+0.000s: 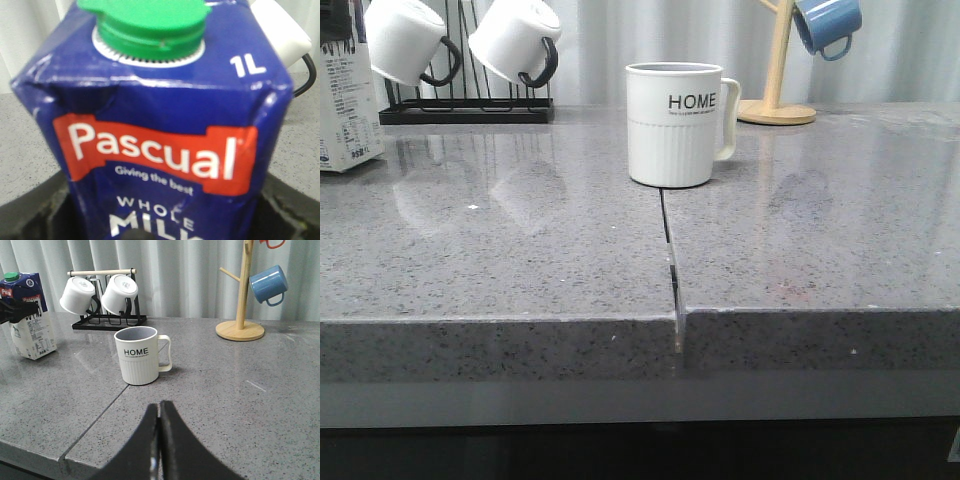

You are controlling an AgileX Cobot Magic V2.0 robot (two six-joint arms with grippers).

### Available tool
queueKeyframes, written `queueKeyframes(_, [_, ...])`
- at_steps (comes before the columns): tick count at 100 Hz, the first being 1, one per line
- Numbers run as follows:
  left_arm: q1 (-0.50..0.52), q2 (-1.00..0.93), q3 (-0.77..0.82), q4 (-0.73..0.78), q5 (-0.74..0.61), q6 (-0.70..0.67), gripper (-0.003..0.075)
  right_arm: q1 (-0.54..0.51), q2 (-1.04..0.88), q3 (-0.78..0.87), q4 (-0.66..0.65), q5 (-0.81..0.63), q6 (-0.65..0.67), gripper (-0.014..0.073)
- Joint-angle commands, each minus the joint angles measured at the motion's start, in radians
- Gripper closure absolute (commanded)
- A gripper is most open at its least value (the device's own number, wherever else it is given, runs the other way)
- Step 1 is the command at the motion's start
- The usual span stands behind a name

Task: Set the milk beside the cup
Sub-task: 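Lift the milk carton with the left gripper toward the HOME mug, then lower the milk carton beside the HOME mug and open the left gripper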

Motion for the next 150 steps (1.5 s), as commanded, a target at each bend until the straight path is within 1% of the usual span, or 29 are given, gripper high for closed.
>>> queueKeyframes(1, [-0.006, -0.037, -0.033, -0.013, -0.090, -0.010, 0.0608, -0.002, -0.012, -0.022, -0.005, -0.079, -0.001, 0.0662])
queueKeyframes(11, [-0.016, -0.053, -0.033, -0.016, -0.090, -0.010, 0.0603, -0.002, -0.012, -0.022, -0.005, -0.079, -0.001, 0.0662])
queueKeyframes(25, [-0.057, -0.094, -0.033, -0.032, -0.069, -0.003, 0.0605, -0.002, -0.012, -0.022, -0.005, -0.079, -0.001, 0.0662])
queueKeyframes(32, [-0.086, -0.111, -0.033, -0.064, -0.048, 0.015, 0.0605, -0.002, -0.012, -0.022, -0.005, -0.079, -0.001, 0.0662])
queueKeyframes(41, [-0.138, -0.126, -0.033, -0.133, -0.043, 0.086, 0.0605, -0.002, -0.012, -0.022, -0.005, -0.079, -0.001, 0.0662])
queueKeyframes(55, [-0.224, -0.132, -0.033, -0.260, -0.043, 0.155, 0.0605, -0.002, -0.012, -0.022, -0.005, -0.079, -0.001, 0.0662])
queueKeyframes(72, [-0.346, -0.132, -0.033, -0.468, -0.081, 0.387, 0.0606, -0.002, -0.012, -0.022, -0.005, -0.079, -0.001, 0.0662])
queueKeyframes(86, [-0.418, -0.132, -0.033, -0.569, -0.095, 0.433, 0.0606, -0.002, -0.012, -0.022, -0.005, -0.079, -0.001, 0.0662])
queueKeyframes(98, [-0.484, -0.123, -0.033, -0.652, -0.137, 0.513, 0.0606, -0.002, -0.012, -0.022, -0.005, -0.079, -0.001, 0.0662])
queueKeyframes(110, [-0.524, -0.104, -0.044, -0.728, -0.154, 0.547, 0.0606, -0.002, -0.012, -0.022, -0.005, -0.079, -0.001, 0.0662])
queueKeyframes(125, [-0.562, -0.059, -0.081, -0.756, -0.166, 0.548, 0.0606, -0.002, -0.012, -0.022, -0.005, -0.079, -0.001, 0.0662])
queueKeyframes(138, [-0.595, -0.023, -0.110, -0.823, -0.171, 0.630, 0.0606, -0.002, -0.012, -0.022, -0.005, -0.079, -0.001, 0.0662])
queueKeyframes(150, [-0.611, 0.008, -0.135, -0.834, -0.181, 0.634, 0.0606, -0.002, -0.012, -0.022, -0.005, -0.079, -0.001, 0.0662])
